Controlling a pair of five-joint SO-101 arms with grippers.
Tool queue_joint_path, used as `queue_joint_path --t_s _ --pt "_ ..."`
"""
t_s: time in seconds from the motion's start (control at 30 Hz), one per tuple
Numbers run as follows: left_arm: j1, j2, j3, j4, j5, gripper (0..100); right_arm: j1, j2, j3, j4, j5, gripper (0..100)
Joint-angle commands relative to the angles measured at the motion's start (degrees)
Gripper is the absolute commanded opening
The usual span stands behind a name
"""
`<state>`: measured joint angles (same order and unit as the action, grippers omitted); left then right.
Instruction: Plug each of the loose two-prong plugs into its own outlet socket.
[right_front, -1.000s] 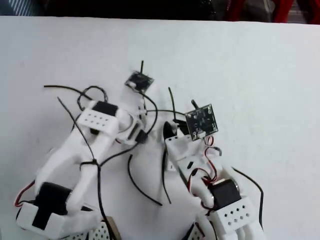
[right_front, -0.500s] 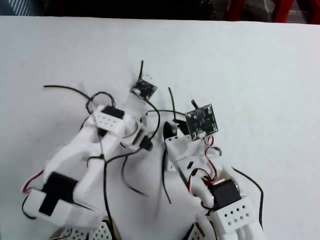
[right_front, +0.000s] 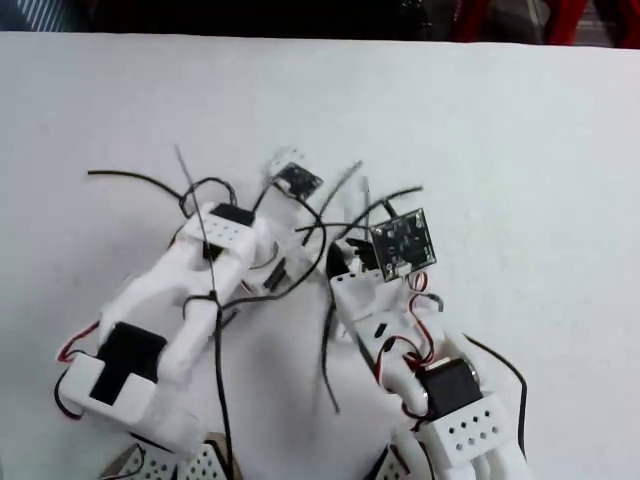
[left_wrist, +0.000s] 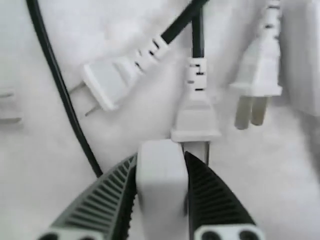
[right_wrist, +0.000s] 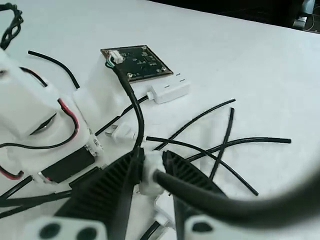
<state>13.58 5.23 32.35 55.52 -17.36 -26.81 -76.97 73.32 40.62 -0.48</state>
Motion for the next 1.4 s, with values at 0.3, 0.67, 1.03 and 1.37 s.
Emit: queue_joint_path --t_s 0.3,0.67,1.03,1.37 --pt "-13.23 -8.75 -2.64 2.9 -32.09 3 0.57 -0.66 -0.53 -1.19 0.0 1.7" --pt "-14.2 -15.87 -1.49 9.41 -25.41 23 0.57 -0.66 -0.53 -1.19 0.0 1.7" --pt "-23.52 -24.31 -0.79 5.19 -25.67 23 0.57 -0.66 -0.53 -1.19 0.0 1.7" --pt "-25.45 -10.15 -1.41 1.23 -25.76 23 0.57 -0.66 -0.44 -1.19 0.0 1.7"
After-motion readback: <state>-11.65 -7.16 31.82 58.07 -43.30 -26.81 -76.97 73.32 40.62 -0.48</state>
